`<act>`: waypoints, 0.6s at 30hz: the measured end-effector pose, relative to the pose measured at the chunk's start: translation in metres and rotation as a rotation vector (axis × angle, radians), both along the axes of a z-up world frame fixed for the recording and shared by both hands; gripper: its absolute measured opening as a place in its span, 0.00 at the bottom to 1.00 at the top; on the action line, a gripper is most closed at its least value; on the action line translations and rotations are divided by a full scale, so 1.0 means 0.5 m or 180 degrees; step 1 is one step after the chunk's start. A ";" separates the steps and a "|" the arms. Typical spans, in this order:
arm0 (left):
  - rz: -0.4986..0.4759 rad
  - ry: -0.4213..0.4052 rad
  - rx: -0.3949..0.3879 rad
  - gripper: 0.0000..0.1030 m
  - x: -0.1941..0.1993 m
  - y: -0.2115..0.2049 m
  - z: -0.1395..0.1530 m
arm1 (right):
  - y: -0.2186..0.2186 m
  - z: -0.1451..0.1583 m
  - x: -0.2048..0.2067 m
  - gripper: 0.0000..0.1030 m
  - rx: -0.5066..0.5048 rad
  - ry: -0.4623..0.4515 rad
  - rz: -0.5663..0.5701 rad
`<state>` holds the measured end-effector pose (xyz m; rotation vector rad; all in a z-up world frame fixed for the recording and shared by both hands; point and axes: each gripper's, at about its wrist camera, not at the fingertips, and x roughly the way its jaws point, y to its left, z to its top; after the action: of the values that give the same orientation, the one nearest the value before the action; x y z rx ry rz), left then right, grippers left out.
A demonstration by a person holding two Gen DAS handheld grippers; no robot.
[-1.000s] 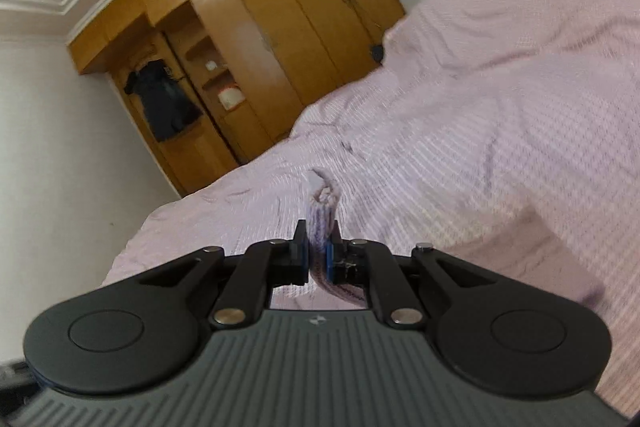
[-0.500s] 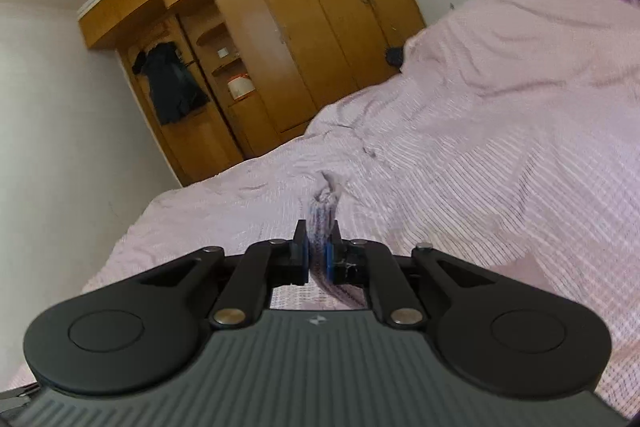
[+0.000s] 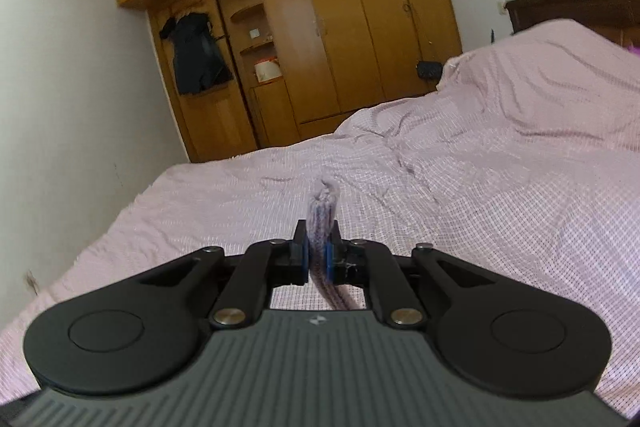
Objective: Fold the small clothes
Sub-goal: 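Lift the held hem corner with the right gripper and fold it toward the collar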
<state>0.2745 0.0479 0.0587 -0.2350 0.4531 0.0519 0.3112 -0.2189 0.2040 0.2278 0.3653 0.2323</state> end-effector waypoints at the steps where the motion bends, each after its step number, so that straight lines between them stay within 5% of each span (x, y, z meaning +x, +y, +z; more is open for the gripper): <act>1: 0.0019 0.0077 -0.0027 0.74 0.006 0.011 -0.006 | 0.011 0.000 -0.006 0.08 -0.0052 -0.0021 -0.0002; 7: 0.0078 0.0137 0.0114 0.74 0.006 0.035 -0.028 | 0.095 -0.019 -0.016 0.07 -0.0141 0.0016 0.0036; 11: 0.0094 0.0108 -0.0066 0.74 0.003 0.064 -0.018 | 0.158 -0.045 -0.024 0.08 -0.0115 0.0027 0.0082; 18: 0.0220 0.0249 0.0045 0.74 0.002 0.082 -0.047 | 0.266 -0.165 -0.038 0.08 -0.0149 0.0161 0.0187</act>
<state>0.2756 0.0889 0.0354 -0.2354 0.5224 0.1322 0.2923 -0.0860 0.1217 0.1773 0.4276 0.2758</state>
